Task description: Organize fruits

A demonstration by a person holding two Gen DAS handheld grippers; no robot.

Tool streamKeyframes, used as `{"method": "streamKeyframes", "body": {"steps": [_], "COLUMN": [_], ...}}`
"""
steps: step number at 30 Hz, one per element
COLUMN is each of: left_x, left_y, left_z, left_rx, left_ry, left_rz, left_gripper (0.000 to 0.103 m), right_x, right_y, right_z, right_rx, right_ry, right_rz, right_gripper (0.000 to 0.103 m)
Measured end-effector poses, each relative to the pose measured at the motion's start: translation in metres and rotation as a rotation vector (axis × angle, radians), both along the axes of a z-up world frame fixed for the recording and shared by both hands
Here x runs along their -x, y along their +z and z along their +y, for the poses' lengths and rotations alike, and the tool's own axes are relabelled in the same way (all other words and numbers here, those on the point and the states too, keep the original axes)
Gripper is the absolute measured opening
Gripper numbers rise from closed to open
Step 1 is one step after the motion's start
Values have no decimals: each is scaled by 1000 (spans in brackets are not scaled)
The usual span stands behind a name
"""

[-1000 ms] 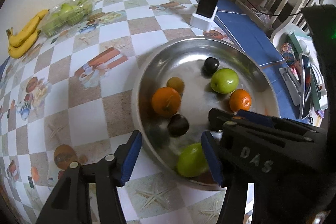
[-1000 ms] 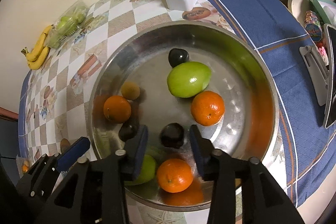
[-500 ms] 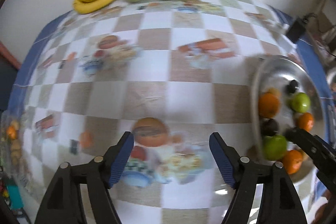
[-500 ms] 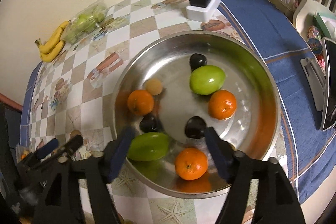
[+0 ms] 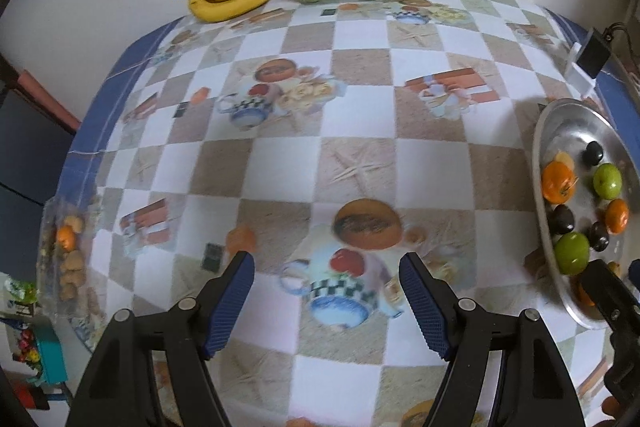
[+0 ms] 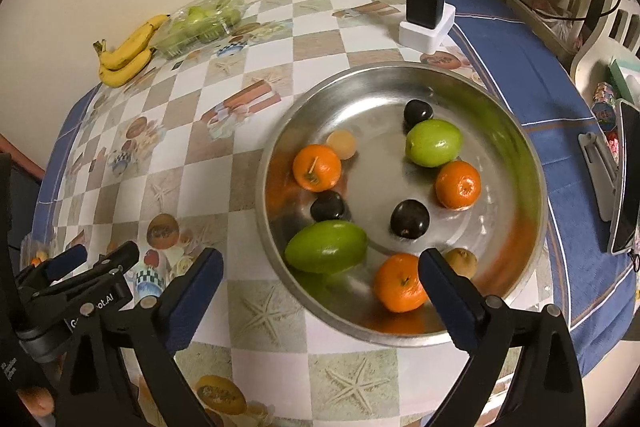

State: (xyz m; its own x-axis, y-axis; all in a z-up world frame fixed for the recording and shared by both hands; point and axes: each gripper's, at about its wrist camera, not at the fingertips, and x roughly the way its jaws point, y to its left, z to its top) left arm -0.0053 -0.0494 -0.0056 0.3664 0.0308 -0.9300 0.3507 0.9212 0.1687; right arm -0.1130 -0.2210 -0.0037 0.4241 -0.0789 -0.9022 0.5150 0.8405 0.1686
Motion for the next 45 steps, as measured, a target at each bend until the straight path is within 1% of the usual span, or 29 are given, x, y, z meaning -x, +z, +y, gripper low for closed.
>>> {"method": "streamKeyframes", "body": {"steps": [2,7,9,12,15,18,24,30,45], "left_x": [2,17,21,26,32,34,31,31,33], "left_y": [1,8,11,20,26,30,26,24,31], "left_z": [5,18,22,28,27,28,31,30,32], "left_rx": [-15,-36,-27,12,10,25,38,36,49], "left_ry": [0,1,5,9,-10,-12,7,10,8], "left_rz": [9,-31,-36,-48,-75,-88,-66,-56,-92], "left_gripper": [78,78,78,78,78,78,78,78,78], "right_x": [3,10,15,20,24,27,30,28,25], "right_y": [3,9,11,15,18,22,22,22,22], "right_z": [5,17,21,25,27,26,24,26,28], "right_rx": [9,33,40,51,61,64,63,74,89], "right_ry": [4,20,24,24,21,11,-7,4,11], "right_rz": [-3,-7,-13,-25,-39,-62,-69,-62,-52], "right_gripper": [98,98,98,98,98,98,98,98,98]}}
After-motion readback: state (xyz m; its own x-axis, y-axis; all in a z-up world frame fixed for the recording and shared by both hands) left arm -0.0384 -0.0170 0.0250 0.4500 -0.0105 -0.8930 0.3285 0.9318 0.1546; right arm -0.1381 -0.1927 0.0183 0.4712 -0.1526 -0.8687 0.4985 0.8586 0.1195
